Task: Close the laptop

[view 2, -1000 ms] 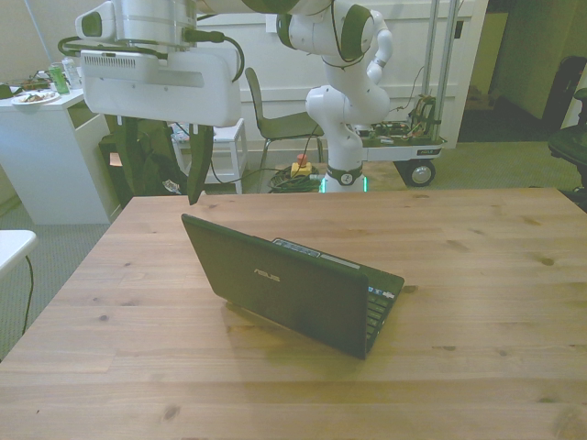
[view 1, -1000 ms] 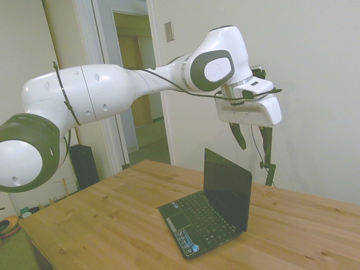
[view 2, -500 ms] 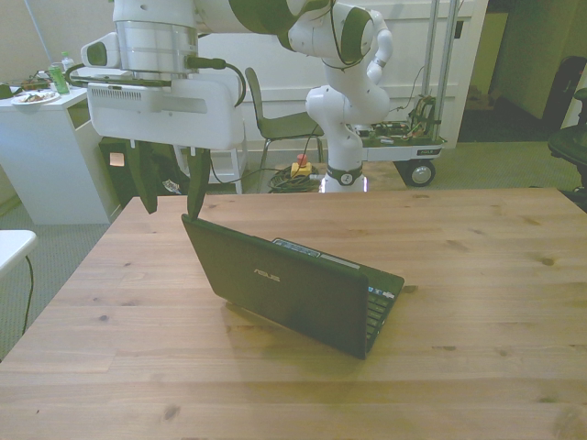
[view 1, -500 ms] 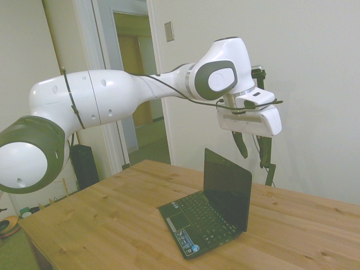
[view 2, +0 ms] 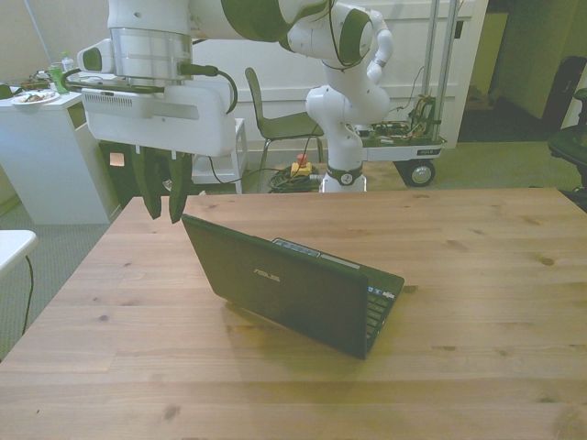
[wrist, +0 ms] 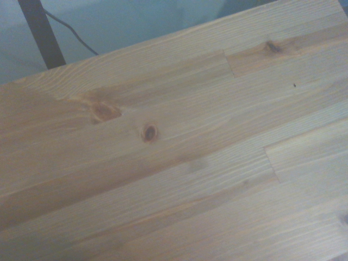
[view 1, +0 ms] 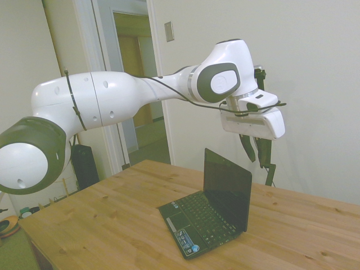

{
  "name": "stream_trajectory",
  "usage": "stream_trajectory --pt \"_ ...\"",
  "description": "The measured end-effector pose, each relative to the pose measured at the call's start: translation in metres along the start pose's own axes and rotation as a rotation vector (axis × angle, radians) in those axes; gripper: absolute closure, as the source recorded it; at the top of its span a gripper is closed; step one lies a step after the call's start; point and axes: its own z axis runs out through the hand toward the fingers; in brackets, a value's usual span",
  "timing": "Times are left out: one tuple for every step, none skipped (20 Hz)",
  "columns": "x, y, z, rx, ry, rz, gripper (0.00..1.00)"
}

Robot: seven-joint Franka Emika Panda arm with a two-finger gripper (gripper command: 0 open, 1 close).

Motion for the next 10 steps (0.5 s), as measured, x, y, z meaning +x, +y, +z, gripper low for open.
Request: stream_trajectory --pt "-0.001 -0.003 0.003 0.004 0.002 0.0 1.0" --pt "-0.003 -0.007 0.005 0.009 0.002 -0.001 1.0" --pt "-0.007 -0.011 0.008 0.011 -0.002 -0.002 1.0" --pt "-0.012 -0.016 0.012 0.013 -0.006 -0.003 1.0" --pt "-0.017 -0.022 0.015 0.018 -0.009 -0.005 1.0" --pt "-0.024 -0.029 0.019 0.023 -0.012 -0.008 1.0" --pt "-0.031 -0.036 0.023 0.029 -0.015 -0.011 1.0" --pt "-0.04 -0.044 0.026 0.036 -0.018 -0.012 1.0" --pt "-0.049 -0.053 0.029 0.041 -0.022 -0.015 1.0" --pt "-0.058 -0.061 0.032 0.047 -0.026 -0.019 1.0"
